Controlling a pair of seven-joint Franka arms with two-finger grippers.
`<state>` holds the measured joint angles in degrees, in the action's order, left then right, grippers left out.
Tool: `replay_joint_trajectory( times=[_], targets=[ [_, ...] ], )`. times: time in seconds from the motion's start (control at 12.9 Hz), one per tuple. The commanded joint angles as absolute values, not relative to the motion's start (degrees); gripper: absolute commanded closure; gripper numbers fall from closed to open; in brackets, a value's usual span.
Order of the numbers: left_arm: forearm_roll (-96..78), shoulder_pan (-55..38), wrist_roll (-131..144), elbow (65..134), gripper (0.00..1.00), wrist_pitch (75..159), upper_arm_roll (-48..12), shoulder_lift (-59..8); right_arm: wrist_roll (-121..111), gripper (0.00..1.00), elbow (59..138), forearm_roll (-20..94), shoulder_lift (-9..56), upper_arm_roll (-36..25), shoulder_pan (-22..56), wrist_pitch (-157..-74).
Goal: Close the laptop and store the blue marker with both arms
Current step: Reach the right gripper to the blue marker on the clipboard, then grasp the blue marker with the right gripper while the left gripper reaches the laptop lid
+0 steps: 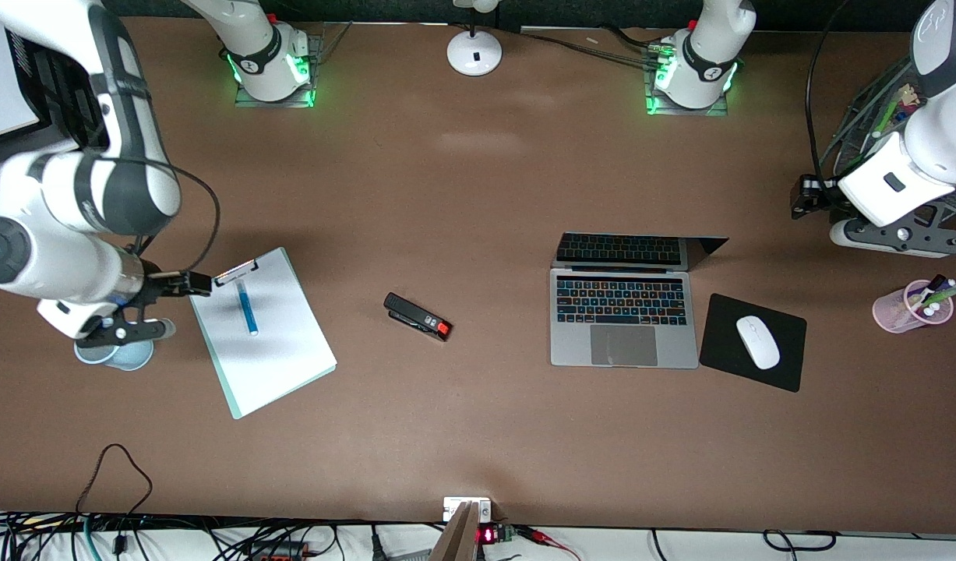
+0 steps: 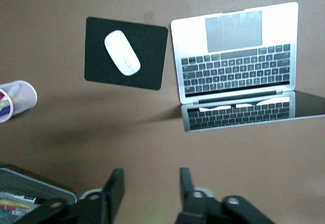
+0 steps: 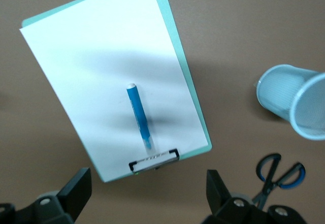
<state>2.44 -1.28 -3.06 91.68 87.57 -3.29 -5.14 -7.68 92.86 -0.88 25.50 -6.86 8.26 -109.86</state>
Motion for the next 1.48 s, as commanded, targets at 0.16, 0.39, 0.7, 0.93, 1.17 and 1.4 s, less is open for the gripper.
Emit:
replay_joint_trajectory(
  times=[0.16, 0.39, 0.7, 0.93, 1.17, 1.4],
  targets=[
    [1.32, -1.41, -4.13, 91.75, 1.0, 86.04, -3.34, -5.19, -14.74, 0.0, 91.76, 0.26, 31.71, -6.86, 8.35, -115.2],
    [-3.48, -1.49, -3.35, 93.33, 1.0, 85.96, -3.52, -5.19, -18.71, 0.0, 94.73, 0.88, 32.87, -6.86, 8.61, -121.7],
    [-9.75, -1.93, 3.94, 97.9, 1.0, 88.84, -5.96, -5.36, -21.53, 0.0, 96.77, 0.97, 35.06, -6.77, 9.4, -129.01],
    [-9.76, -1.85, 9.31, 105.97, 1.0, 97.09, -10.89, -2.56, -21.62, 0.0, 96.77, 5.43, 37.26, -6.59, 10.28, -130.78],
    [-9.76, -1.84, 11.32, 113.97, 1.0, 104.56, -13.87, 0.26, -21.97, 0.04, 97.9, 5.28, 37.62, -6.59, 11.16, -131.83],
    [-9.67, -1.41, 15.63, 120.39, 1.0, 111.61, -18.36, 0.87, -24.69, 0.16, 100.89, 4.66, 37.53, -6.59, 10.9, -136.31]
  ],
)
